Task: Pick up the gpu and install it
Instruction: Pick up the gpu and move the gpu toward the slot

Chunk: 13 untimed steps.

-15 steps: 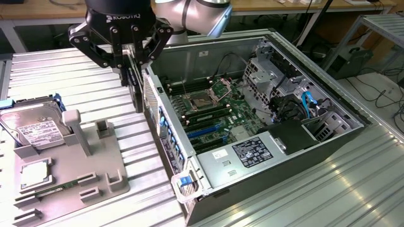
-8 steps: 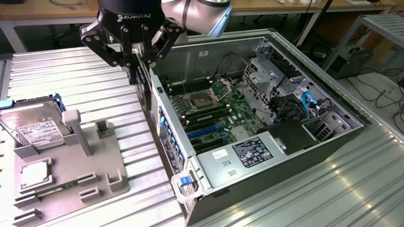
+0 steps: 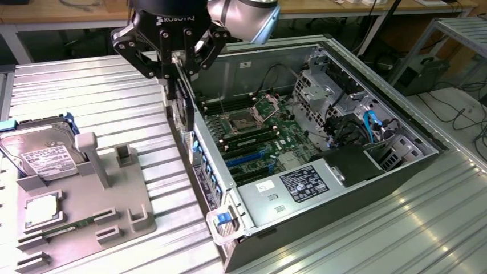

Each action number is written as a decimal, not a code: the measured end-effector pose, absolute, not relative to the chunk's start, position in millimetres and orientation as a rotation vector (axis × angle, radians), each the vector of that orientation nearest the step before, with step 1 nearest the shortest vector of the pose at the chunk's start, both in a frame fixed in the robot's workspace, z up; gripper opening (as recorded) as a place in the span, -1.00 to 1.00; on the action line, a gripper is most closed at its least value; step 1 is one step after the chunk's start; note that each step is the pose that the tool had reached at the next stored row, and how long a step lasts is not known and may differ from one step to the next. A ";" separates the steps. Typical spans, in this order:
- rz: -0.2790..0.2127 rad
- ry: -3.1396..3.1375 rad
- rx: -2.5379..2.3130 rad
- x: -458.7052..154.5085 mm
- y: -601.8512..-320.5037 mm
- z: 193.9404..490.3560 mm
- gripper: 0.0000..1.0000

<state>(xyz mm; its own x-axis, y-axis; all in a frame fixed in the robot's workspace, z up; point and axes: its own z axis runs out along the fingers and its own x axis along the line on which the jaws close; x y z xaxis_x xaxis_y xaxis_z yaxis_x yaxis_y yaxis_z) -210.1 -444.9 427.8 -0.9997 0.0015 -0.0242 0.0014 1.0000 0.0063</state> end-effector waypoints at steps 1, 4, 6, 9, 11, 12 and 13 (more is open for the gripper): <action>0.010 3.117 0.002 -208.8 -444.9 427.8 -0.44; 0.010 3.117 0.002 -204.5 -444.9 427.8 -0.44; 0.010 3.117 0.002 -201.5 -444.9 427.7 -0.44; 0.010 3.117 0.002 -196.5 -444.9 427.8 -0.44; 0.010 3.117 0.002 -192.5 -444.9 427.8 -0.44; 0.010 3.117 0.002 -190.9 -444.9 427.8 -0.44; 0.010 3.117 0.002 -189.3 -444.9 427.8 -0.44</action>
<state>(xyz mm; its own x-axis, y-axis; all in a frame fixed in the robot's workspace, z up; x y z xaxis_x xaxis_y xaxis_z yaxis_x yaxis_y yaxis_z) -189.3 -444.9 427.8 -0.9997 0.0016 -0.0242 0.0015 1.0000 0.0063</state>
